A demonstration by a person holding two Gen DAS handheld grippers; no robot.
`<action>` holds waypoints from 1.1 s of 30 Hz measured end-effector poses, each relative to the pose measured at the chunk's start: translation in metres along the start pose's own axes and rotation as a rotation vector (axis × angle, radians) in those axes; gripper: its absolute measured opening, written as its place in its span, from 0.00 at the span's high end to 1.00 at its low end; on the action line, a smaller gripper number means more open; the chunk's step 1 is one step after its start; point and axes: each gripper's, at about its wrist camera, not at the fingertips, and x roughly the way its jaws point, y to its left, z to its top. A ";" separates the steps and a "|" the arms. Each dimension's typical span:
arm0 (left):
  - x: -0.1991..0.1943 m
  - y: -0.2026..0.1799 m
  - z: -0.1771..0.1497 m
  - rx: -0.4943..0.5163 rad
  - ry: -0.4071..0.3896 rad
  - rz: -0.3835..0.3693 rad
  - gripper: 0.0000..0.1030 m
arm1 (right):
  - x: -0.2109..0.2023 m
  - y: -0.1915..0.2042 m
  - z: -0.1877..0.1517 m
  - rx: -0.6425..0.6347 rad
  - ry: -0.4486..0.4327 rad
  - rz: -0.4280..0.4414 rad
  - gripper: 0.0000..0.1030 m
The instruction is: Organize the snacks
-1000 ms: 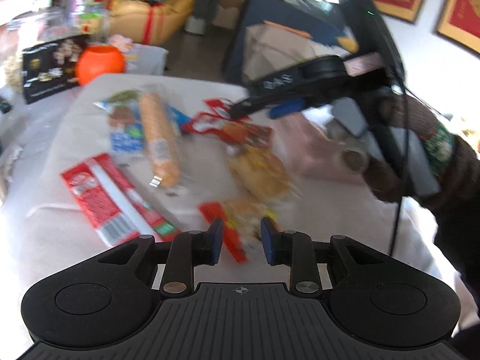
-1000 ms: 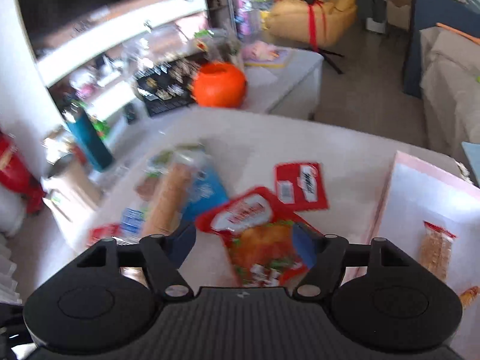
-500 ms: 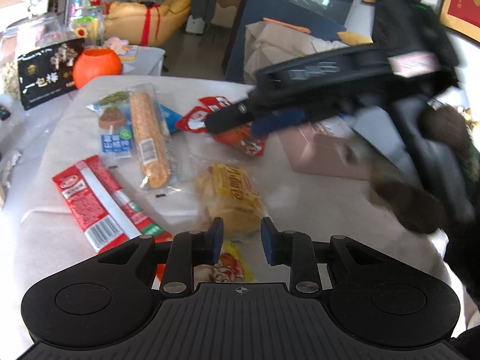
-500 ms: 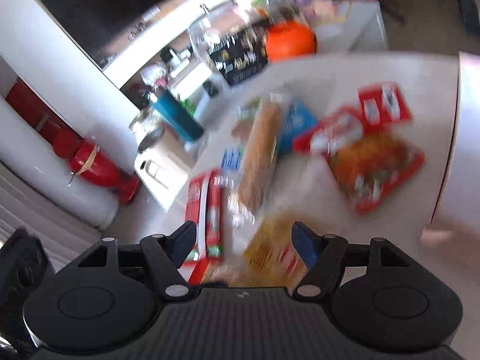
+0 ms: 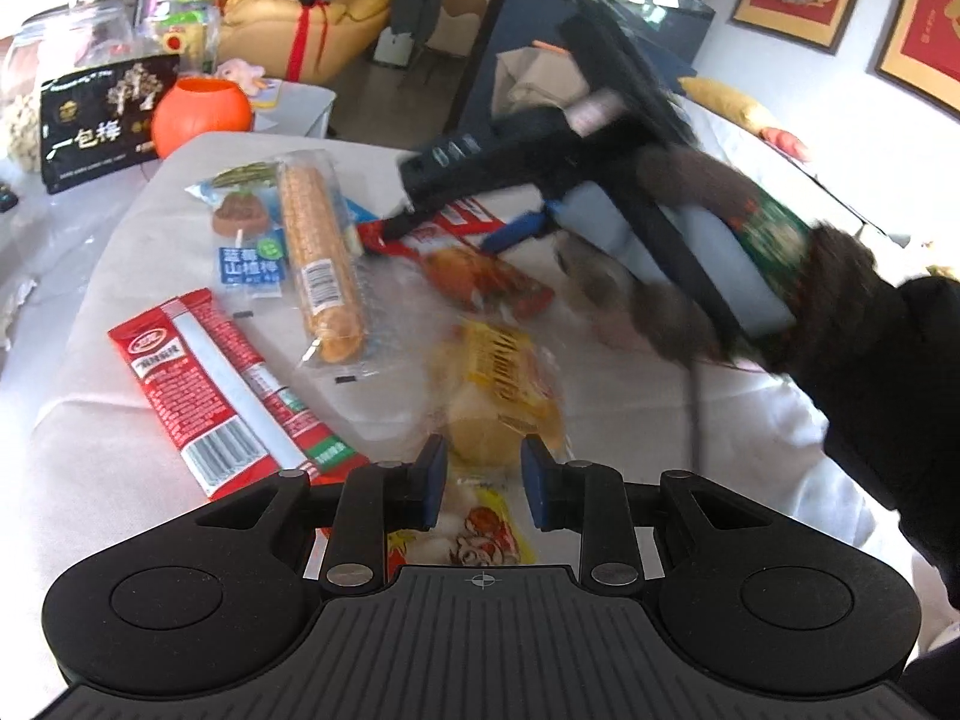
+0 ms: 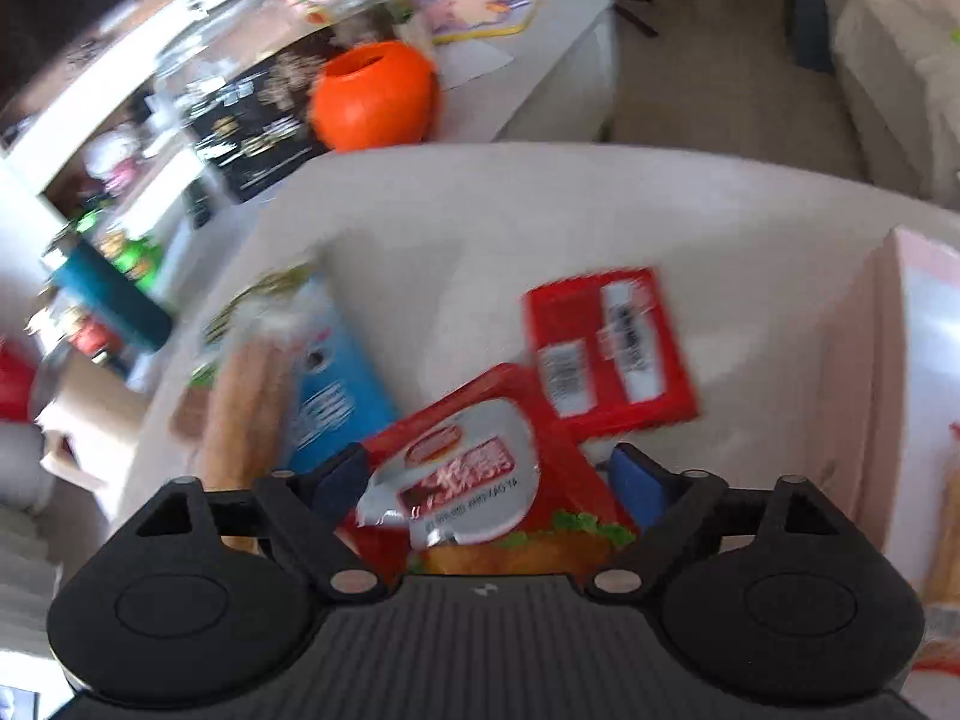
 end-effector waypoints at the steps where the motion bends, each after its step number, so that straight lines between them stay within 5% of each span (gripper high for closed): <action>1: 0.000 0.002 0.000 -0.009 -0.003 0.002 0.70 | -0.002 0.004 -0.007 -0.034 0.002 0.003 0.13; 7: -0.003 0.004 0.000 -0.011 -0.007 0.011 0.70 | -0.028 0.017 -0.048 -0.148 -0.043 -0.015 0.21; 21: -0.026 -0.011 0.006 0.065 0.003 0.022 0.69 | -0.087 -0.007 -0.140 -0.083 -0.121 -0.002 0.33; 28: -0.041 -0.011 0.002 0.060 0.063 -0.034 0.69 | -0.141 -0.031 -0.184 -0.083 -0.185 0.158 0.34; 33: -0.055 -0.006 0.003 0.049 0.055 0.010 0.69 | -0.159 -0.057 -0.191 -0.067 -0.215 0.057 0.32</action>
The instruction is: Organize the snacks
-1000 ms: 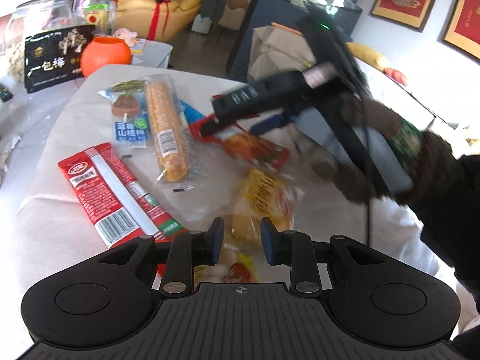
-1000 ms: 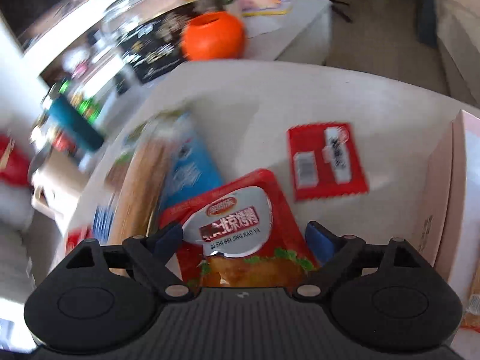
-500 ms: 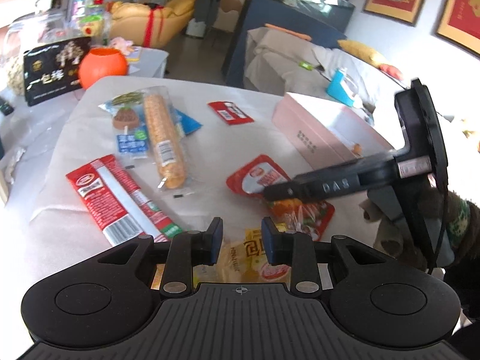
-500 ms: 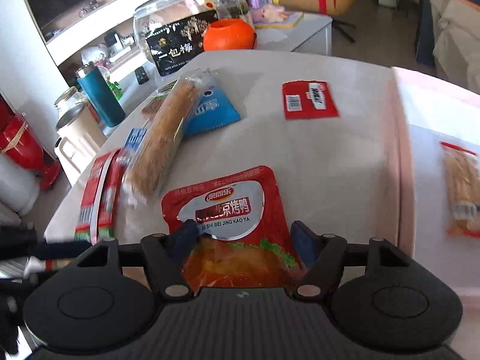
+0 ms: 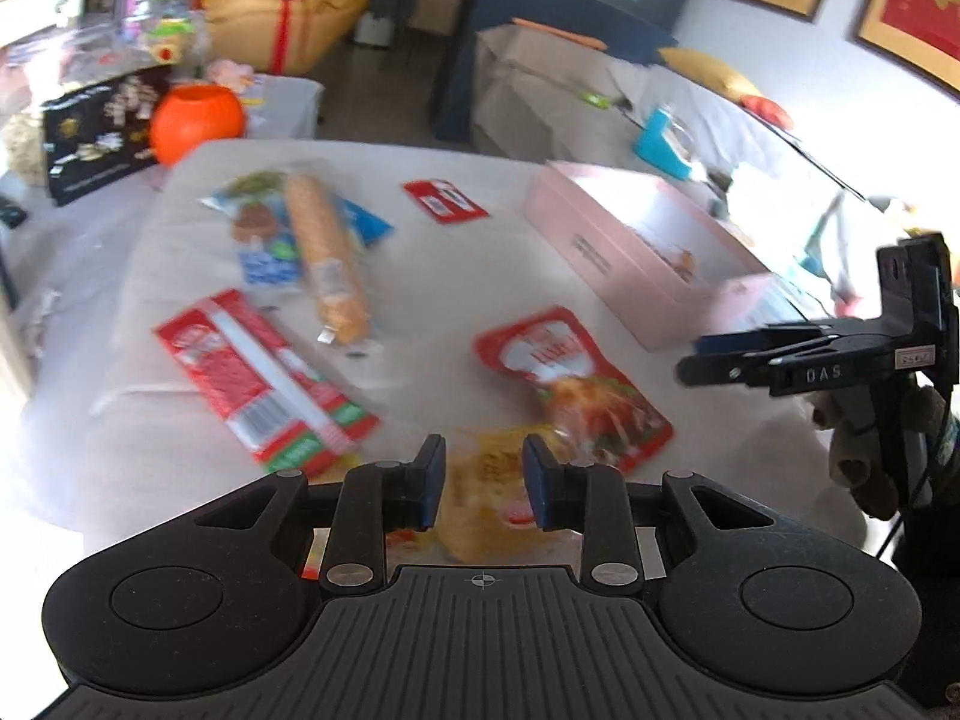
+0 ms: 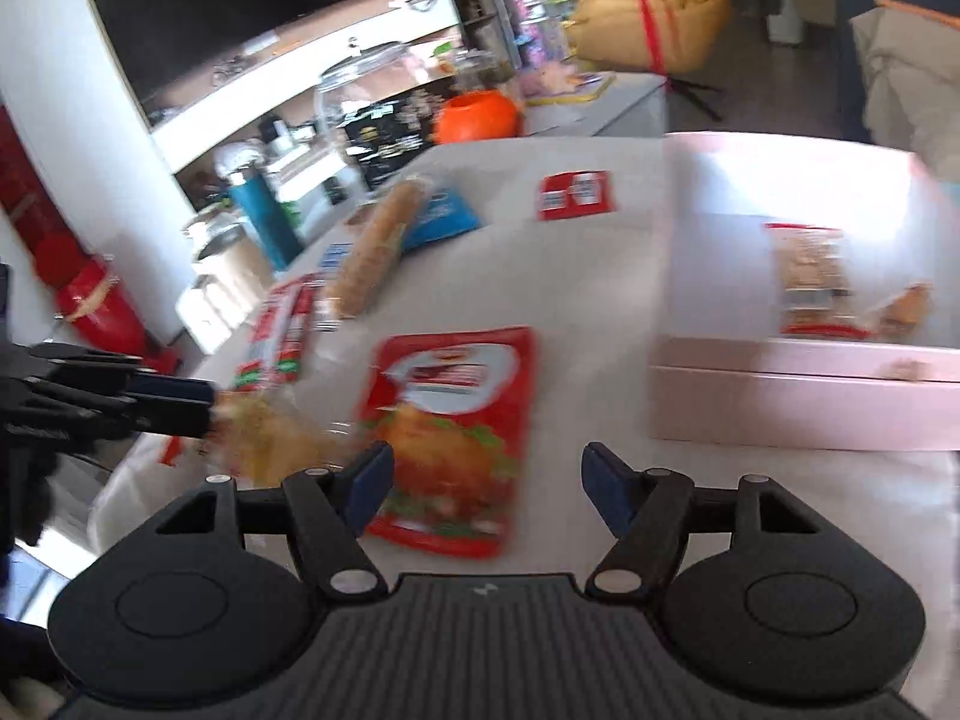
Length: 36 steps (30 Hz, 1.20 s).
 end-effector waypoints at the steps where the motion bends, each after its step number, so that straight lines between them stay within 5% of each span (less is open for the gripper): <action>1: -0.004 0.006 0.002 -0.018 -0.011 0.026 0.69 | 0.000 -0.006 0.002 0.021 -0.011 -0.024 0.32; 8: -0.020 0.023 0.001 -0.071 -0.006 0.094 0.69 | 0.040 -0.034 0.043 0.147 -0.074 0.033 0.31; 14: -0.007 0.001 -0.010 -0.021 0.057 0.045 0.69 | 0.084 0.010 0.052 0.120 0.042 0.126 0.29; 21: 0.026 -0.020 -0.018 0.040 0.107 0.080 0.67 | 0.091 0.071 0.014 -0.163 0.044 -0.082 0.23; 30: 0.067 -0.037 0.004 0.059 0.066 0.011 0.64 | 0.034 0.006 -0.025 0.010 -0.034 -0.217 0.24; 36: 0.095 -0.052 0.023 0.122 0.008 0.095 0.58 | 0.006 -0.021 -0.048 0.111 -0.078 -0.296 0.23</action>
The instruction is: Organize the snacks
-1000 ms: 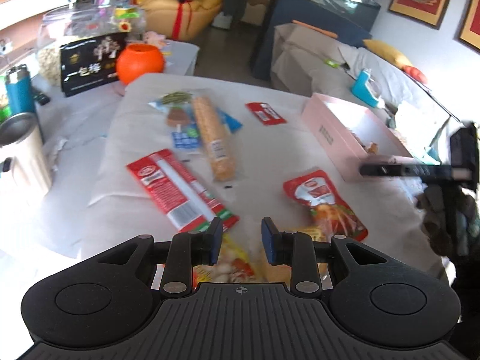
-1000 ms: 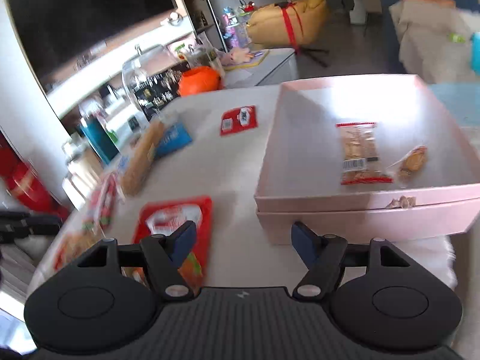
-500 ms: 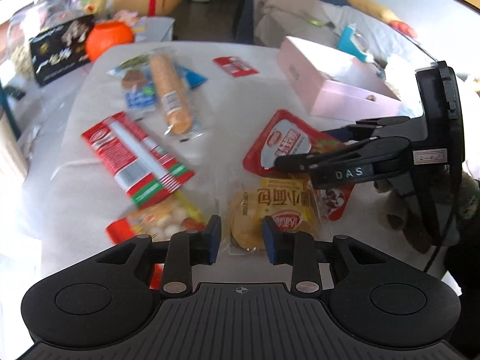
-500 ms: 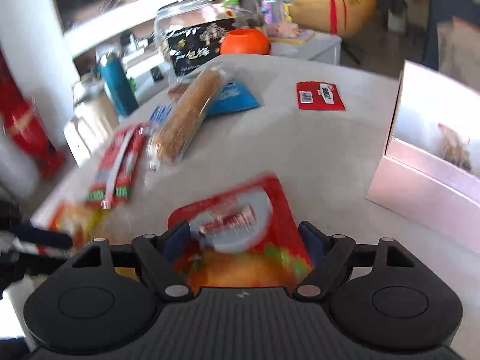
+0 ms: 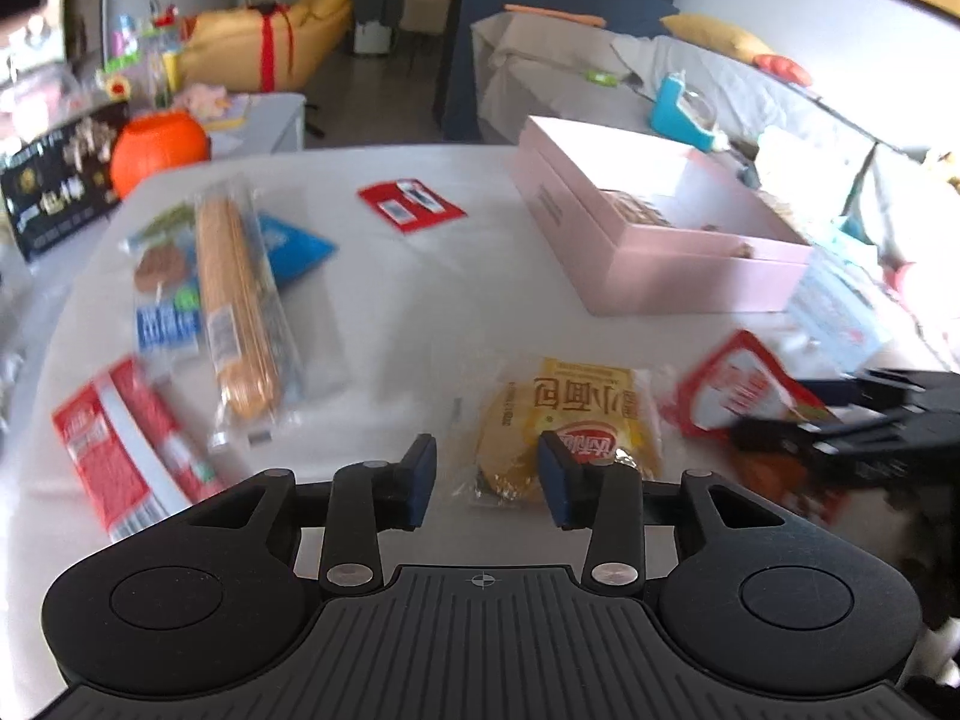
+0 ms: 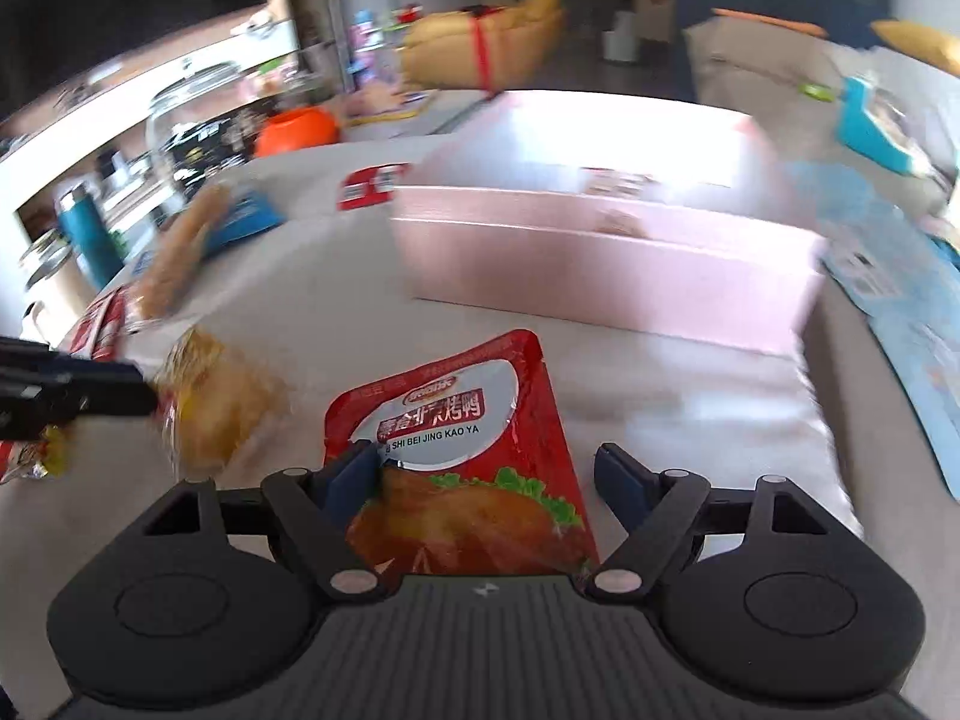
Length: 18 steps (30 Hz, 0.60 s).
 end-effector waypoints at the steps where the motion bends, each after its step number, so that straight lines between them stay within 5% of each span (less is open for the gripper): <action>1: 0.002 -0.003 0.003 0.024 -0.002 0.028 0.58 | -0.001 -0.002 -0.002 0.009 -0.008 0.003 0.23; 7: 0.007 0.003 0.006 0.078 0.027 0.182 0.62 | 0.006 0.012 -0.010 -0.014 -0.072 -0.049 0.15; 11: -0.004 0.006 0.007 0.039 0.037 0.181 0.62 | 0.005 0.003 -0.009 0.030 -0.082 -0.017 0.14; 13: -0.012 0.007 0.008 -0.017 0.043 0.131 0.62 | 0.005 0.000 -0.009 0.046 -0.089 -0.004 0.14; 18: -0.020 0.024 0.008 -0.337 0.092 -0.141 0.62 | 0.003 -0.004 -0.011 0.076 -0.103 0.007 0.14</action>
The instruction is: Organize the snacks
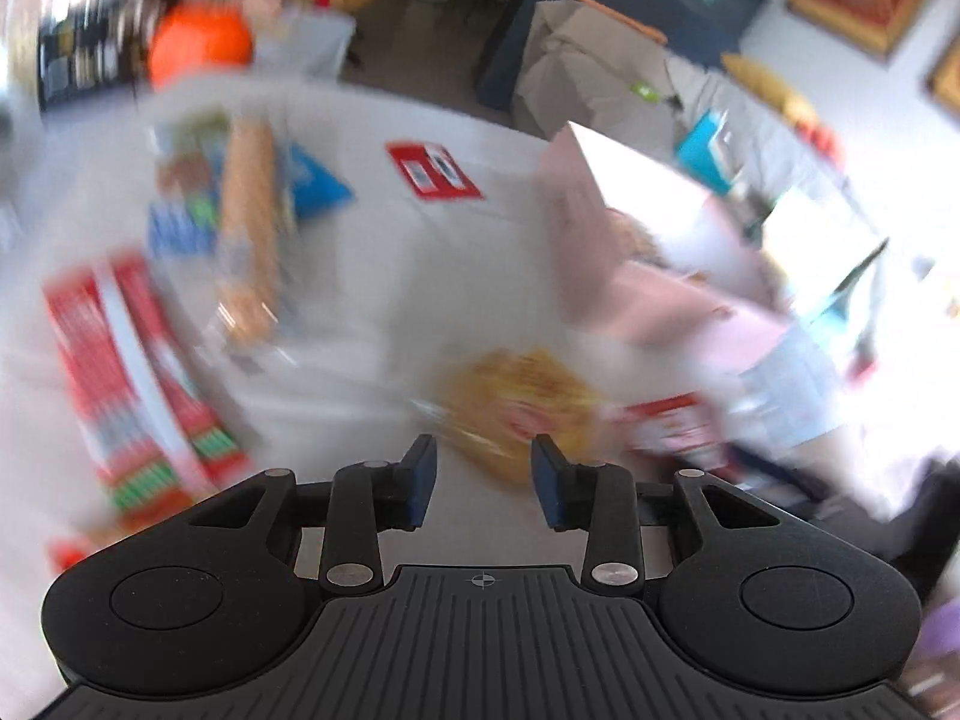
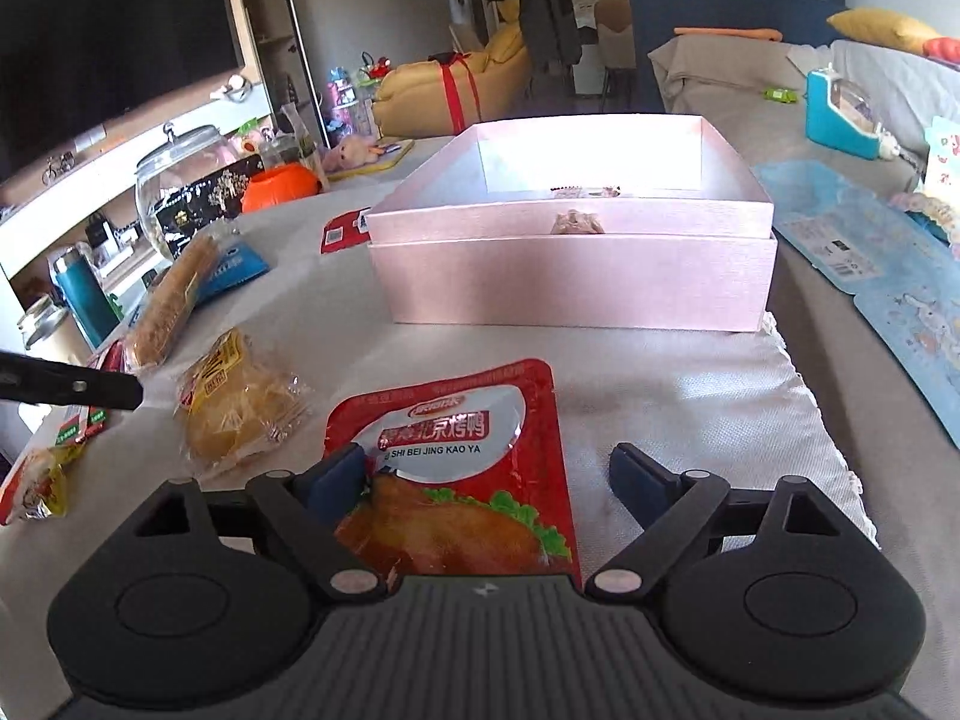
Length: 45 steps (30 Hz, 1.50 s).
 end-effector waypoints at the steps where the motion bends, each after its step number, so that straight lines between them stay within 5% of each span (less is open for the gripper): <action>1: 0.004 -0.001 0.000 -0.018 0.009 -0.003 0.62 | -0.001 -0.001 0.000 0.008 -0.003 0.005 0.14; 6: 0.030 -0.011 0.013 0.002 -0.008 0.087 0.62 | -0.003 -0.006 -0.002 0.040 -0.013 0.028 0.14; 16: 0.073 -0.065 0.030 0.268 -0.100 0.198 0.59 | -0.003 -0.002 -0.004 0.030 -0.010 0.020 0.13; 22: 0.081 -0.062 0.029 0.290 -0.101 0.195 0.50 | -0.002 -0.001 -0.003 0.021 -0.006 0.016 0.12; 34: 0.042 -0.034 -0.006 0.317 -0.087 0.076 0.49 | 0.002 0.002 0.000 -0.018 0.018 0.023 0.05; 45: -0.001 -0.040 -0.004 0.275 -0.153 0.092 0.54 | 0.005 0.004 0.003 -0.034 0.026 0.024 0.03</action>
